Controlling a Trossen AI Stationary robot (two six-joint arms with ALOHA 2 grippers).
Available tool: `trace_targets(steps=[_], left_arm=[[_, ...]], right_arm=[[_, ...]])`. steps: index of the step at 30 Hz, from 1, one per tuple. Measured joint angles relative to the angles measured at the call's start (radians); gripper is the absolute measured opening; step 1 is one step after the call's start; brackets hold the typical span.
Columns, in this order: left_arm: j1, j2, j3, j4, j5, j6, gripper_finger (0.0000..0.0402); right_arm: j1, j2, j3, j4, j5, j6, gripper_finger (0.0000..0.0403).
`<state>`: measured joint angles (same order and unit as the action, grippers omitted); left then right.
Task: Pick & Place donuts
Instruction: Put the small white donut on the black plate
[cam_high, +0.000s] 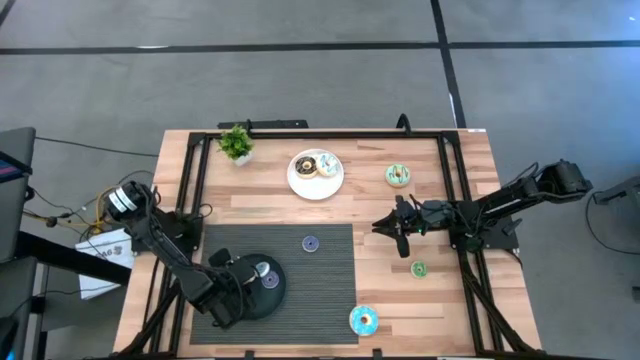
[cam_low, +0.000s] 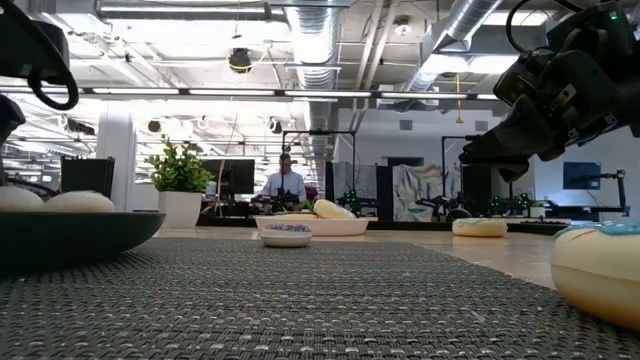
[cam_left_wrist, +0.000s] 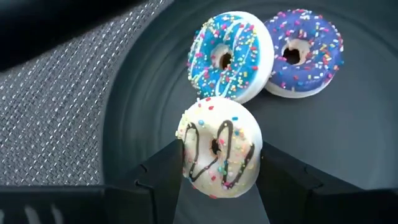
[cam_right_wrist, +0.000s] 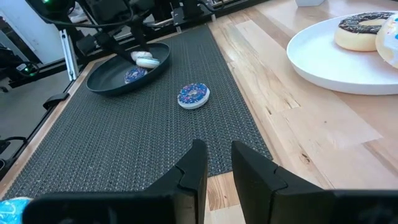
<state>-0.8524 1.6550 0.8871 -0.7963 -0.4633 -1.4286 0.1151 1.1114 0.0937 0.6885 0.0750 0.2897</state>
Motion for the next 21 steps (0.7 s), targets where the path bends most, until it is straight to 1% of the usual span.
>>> trace_targets(steps=[6,16,21], left_arm=[[0.000,0.000,0.000,-0.007,0.057,-0.018,0.0177],[0.000,0.000,0.000,-0.052,0.058,-0.074,0.0178],[0.000,0.000,0.000,-0.051,0.059,-0.078,0.0192]], right_arm=[[0.000,0.000,0.000,0.000,0.000,0.000,0.0065],[0.000,0.000,0.000,0.000,0.000,0.000,0.0065],[0.000,0.000,0.000,0.000,0.000,0.000,0.0065]])
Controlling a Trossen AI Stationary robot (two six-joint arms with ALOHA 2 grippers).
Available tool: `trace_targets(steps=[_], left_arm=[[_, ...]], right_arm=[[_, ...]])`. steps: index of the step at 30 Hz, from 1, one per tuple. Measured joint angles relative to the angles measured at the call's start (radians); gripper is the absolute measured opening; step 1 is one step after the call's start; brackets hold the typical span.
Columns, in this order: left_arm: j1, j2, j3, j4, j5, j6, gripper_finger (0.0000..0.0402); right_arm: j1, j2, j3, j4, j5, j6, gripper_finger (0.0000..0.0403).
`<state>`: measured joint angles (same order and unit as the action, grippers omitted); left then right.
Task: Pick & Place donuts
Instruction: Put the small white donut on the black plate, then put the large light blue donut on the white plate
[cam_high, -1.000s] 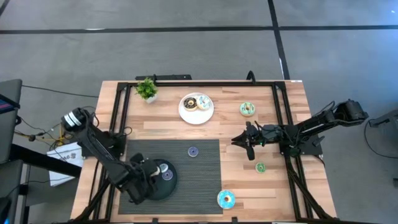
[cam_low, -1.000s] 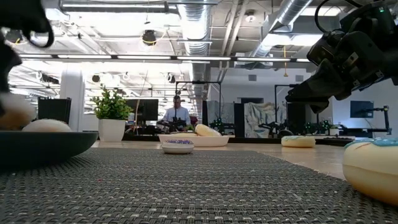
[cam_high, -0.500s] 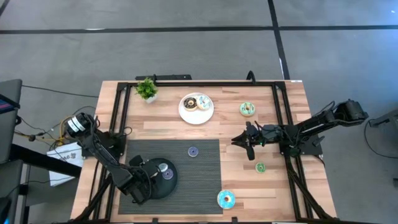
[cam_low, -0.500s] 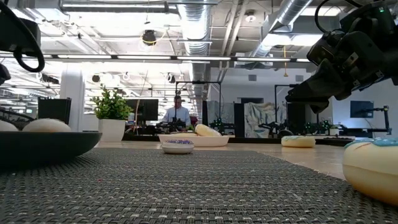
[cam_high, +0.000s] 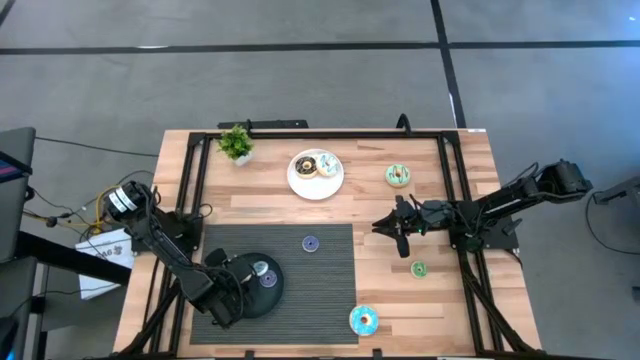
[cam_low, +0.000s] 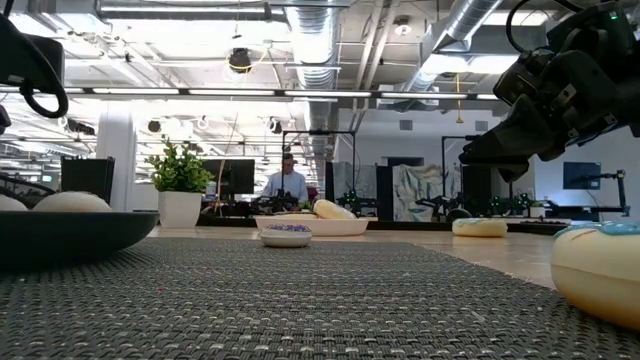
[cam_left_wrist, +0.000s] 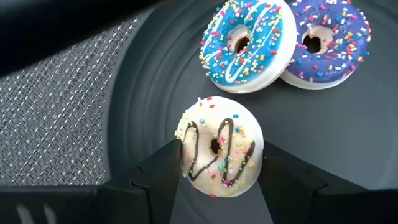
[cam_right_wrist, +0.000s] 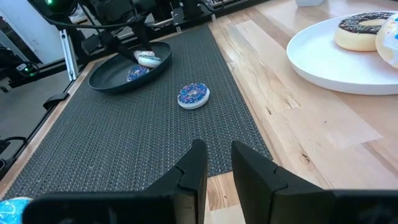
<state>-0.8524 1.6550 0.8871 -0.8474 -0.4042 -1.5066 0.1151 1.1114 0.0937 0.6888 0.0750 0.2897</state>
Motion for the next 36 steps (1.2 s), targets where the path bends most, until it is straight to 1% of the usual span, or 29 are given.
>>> trace_targets(steps=[10,15,23,27,32,34,36], left_arm=[[0.000,0.000,0.000,0.000,0.002,0.000,0.0257],[0.000,-0.002,0.011,-0.023,0.028,0.000,0.0277],[0.000,-0.002,0.127,-0.249,0.011,-0.002,0.0279],[0.000,-0.002,0.178,-0.318,-0.034,-0.001,0.0279],[0.000,-0.002,0.207,-0.381,-0.071,0.026,0.0279],[0.000,-0.002,0.208,-0.443,-0.087,-0.011,0.0276],[0.000,-0.002,0.207,-0.530,-0.134,-0.057,0.0269]], right_arm=[[0.000,0.000,0.000,0.000,0.000,0.000,0.0065],[0.000,0.000,0.000,0.000,0.000,0.000,0.0065],[0.000,0.000,0.000,0.000,0.000,0.000,0.0065],[0.000,0.000,0.000,0.000,0.000,0.000,0.0065],[0.000,0.000,0.000,0.000,0.000,0.000,0.0065],[0.000,0.000,0.000,0.000,0.003,0.016,0.0065],[0.000,0.000,0.000,0.000,0.006,0.043,0.0065]])
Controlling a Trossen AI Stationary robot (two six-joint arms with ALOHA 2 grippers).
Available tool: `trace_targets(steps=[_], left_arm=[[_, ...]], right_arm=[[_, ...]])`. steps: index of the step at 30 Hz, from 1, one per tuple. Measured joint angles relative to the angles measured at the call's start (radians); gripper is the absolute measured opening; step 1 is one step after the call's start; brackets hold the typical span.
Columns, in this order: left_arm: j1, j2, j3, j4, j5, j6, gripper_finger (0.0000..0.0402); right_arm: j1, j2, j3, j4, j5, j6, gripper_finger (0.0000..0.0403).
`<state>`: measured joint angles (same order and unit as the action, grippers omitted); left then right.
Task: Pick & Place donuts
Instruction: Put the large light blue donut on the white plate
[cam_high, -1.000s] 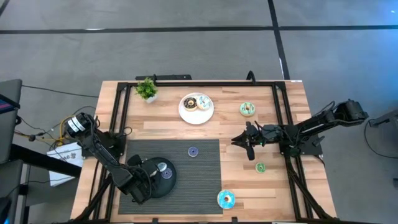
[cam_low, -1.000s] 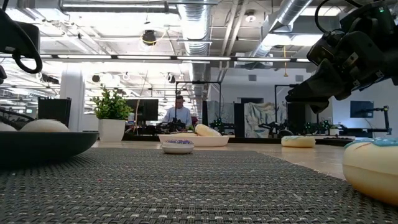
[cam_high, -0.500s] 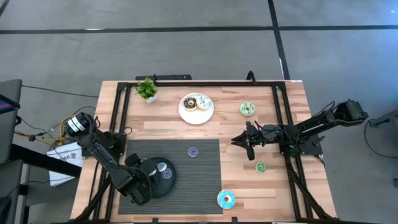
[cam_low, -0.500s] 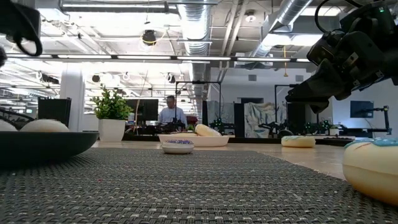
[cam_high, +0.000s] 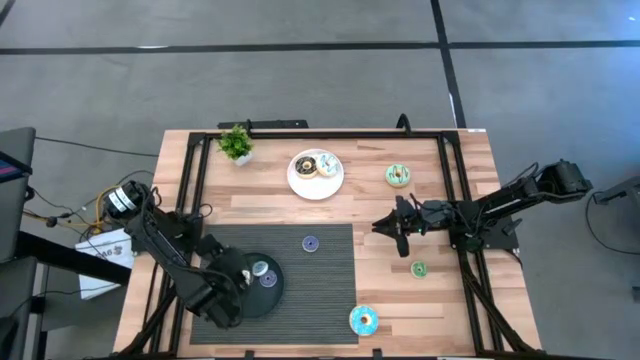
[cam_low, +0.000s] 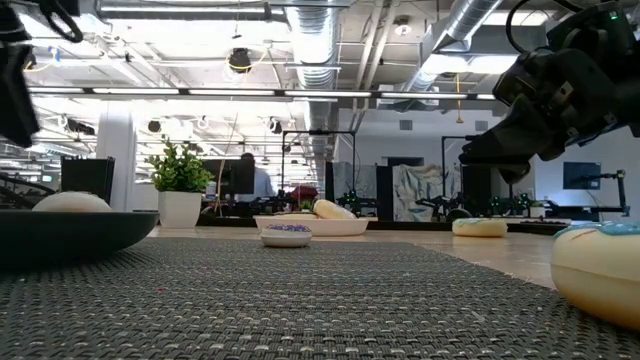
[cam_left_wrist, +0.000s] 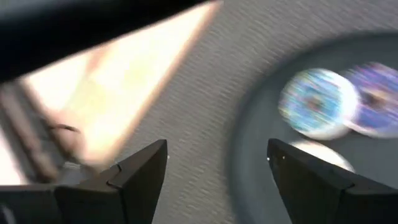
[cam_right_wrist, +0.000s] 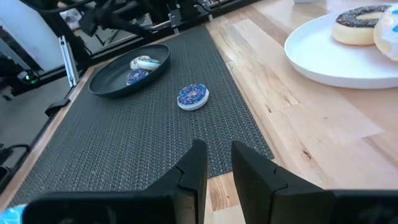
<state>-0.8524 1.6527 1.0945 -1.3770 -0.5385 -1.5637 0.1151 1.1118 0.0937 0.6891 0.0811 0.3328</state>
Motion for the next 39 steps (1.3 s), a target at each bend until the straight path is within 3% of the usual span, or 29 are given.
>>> trace_targets(steps=[4,10,16,22,26,32,36,39], left_arm=[[0.004,-0.044,-0.033,-0.068,-0.113,-0.047,0.0245],[0.035,-0.240,-0.168,0.089,-0.270,0.067,0.0186],[0.092,-0.471,-0.332,0.333,-0.370,0.283,0.0122],[0.158,-0.654,-0.505,0.683,-0.422,0.592,0.0071],[0.244,-0.733,-0.621,0.965,-0.389,0.827,0.0040],[0.436,-0.771,-0.755,1.396,-0.115,1.197,0.0004],[0.553,-0.770,-0.773,1.463,-0.022,1.296,0.0002],[0.627,-0.770,-0.773,1.465,0.023,1.322,0.0001]], right_arm=[[0.000,0.000,0.000,0.000,0.000,0.017,0.0065],[0.000,0.000,0.000,0.000,-0.001,0.018,0.0065],[0.000,0.000,0.000,0.000,0.001,0.018,0.0065],[0.000,0.000,0.000,0.001,0.004,0.087,0.0065],[0.000,0.000,0.000,0.005,0.027,0.146,0.0065],[0.000,0.001,0.009,0.011,0.172,0.200,0.0065],[0.000,0.001,0.054,0.009,0.270,0.181,0.0069],[-0.009,0.001,0.111,-0.015,0.283,0.139,0.0082]])
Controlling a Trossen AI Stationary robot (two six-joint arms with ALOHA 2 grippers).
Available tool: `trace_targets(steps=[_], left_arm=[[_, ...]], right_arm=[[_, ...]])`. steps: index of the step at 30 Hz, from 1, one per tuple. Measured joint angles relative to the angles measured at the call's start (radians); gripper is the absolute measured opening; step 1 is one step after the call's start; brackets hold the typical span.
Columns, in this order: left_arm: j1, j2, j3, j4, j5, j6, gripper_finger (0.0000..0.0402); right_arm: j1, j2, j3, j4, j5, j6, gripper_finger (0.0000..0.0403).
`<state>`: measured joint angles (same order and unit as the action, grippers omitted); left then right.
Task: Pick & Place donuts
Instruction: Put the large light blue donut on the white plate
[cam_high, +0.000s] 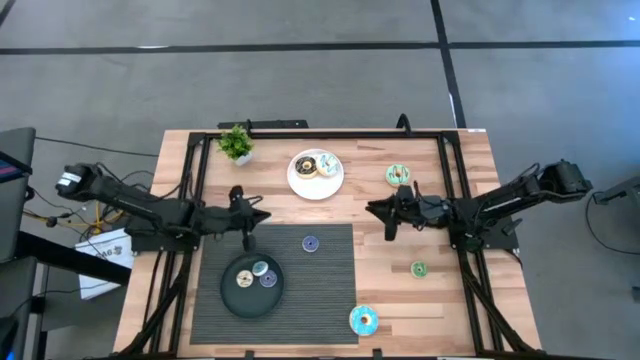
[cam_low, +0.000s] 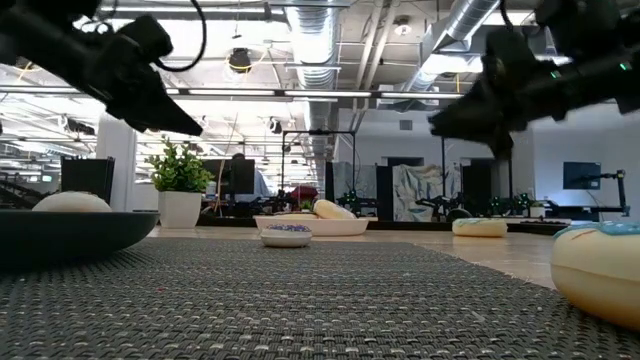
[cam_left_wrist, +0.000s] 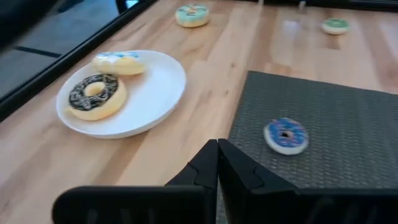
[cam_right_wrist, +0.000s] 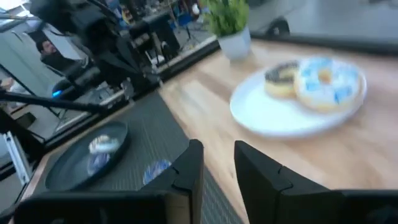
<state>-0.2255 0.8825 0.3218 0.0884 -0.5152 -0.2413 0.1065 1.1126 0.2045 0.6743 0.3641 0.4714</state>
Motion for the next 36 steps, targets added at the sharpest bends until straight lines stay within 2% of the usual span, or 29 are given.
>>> trace_targets(steps=[3,7,12,16,21,30,33,36], left_arm=[[0.050,0.000,0.000,0.000,0.058,0.021,0.0001],[0.078,0.000,0.000,-0.001,0.052,0.021,0.0002],[0.086,0.000,0.000,-0.049,0.022,0.036,0.0002],[0.086,0.001,0.000,-0.101,0.013,0.028,0.0002],[0.086,0.001,0.000,-0.091,0.028,-0.002,0.0002],[0.086,-0.002,0.047,-0.101,0.206,0.106,0.0002],[0.086,-0.019,0.053,-0.094,0.224,0.114,0.0002],[0.086,-0.035,0.053,-0.119,0.225,0.099,0.0002]], right_arm=[[-0.024,0.000,0.077,-0.063,0.002,-0.078,0.0106],[-0.092,0.000,0.229,-0.337,0.004,-0.107,0.0152],[-0.196,0.013,0.418,-0.759,0.006,-0.009,0.0213],[-0.264,0.022,0.495,-0.965,0.036,0.101,0.0239],[-0.341,0.038,0.521,-1.165,0.041,0.184,0.0227],[-0.469,0.121,0.601,-1.336,0.002,0.212,0.0167],[-0.531,0.167,0.640,-1.417,0.001,0.218,0.0164],[-0.593,0.220,0.657,-1.481,0.001,0.185,0.0179]])
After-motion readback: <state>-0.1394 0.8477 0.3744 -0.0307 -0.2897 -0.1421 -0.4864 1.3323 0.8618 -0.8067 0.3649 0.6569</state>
